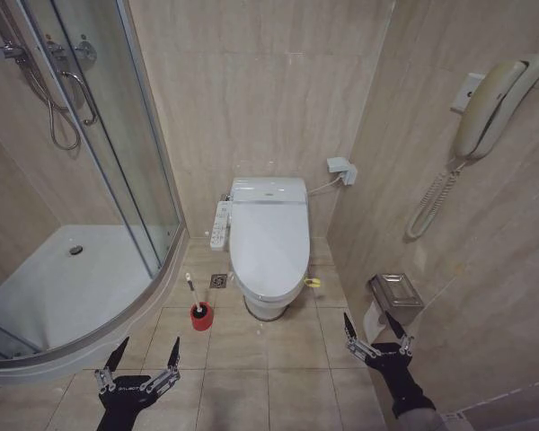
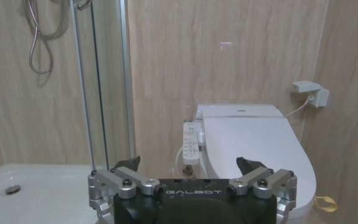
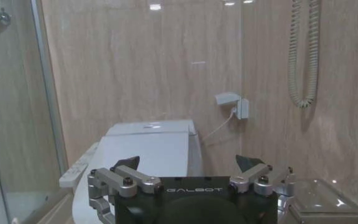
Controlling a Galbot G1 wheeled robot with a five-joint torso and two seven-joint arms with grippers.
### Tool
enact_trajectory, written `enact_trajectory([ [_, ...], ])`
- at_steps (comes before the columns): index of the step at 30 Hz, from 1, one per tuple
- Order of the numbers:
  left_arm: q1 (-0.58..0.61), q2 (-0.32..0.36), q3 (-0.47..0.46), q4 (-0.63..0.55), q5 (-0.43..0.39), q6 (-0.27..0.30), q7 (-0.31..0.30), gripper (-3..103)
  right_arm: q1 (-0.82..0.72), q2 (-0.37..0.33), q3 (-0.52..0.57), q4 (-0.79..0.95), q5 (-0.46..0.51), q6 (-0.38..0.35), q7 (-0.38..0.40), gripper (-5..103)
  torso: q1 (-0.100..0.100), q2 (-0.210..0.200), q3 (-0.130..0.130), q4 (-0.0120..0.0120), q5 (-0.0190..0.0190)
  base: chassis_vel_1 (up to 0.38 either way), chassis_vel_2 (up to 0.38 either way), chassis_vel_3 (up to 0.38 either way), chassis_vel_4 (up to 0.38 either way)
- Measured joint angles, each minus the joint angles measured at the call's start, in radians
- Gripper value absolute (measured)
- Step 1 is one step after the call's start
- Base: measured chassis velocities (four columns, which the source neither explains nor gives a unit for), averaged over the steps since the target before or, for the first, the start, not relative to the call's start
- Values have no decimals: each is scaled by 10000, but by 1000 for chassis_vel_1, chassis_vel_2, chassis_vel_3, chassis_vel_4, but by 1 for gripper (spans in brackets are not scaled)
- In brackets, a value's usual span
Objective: Open the toilet lid, clean the toilet bowl with a toilet brush, close the toilet lid, and flush.
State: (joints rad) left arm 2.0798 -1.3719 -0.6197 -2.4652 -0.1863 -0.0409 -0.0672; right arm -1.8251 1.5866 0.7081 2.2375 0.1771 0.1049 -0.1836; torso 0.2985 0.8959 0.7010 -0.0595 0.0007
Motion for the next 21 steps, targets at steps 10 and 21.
enact_trajectory([
  [10, 0, 0, 0, 0, 0, 0, 0, 100, 86, -14, -50, -39, -34, -6, -46, 100, 0, 0, 0, 0, 0, 0, 0, 0, 0],
  [21, 0, 0, 0, 0, 0, 0, 0, 100, -88, -50, -14, -8, -121, 4, -38, 100, 0, 0, 0, 0, 0, 0, 0, 0, 0],
])
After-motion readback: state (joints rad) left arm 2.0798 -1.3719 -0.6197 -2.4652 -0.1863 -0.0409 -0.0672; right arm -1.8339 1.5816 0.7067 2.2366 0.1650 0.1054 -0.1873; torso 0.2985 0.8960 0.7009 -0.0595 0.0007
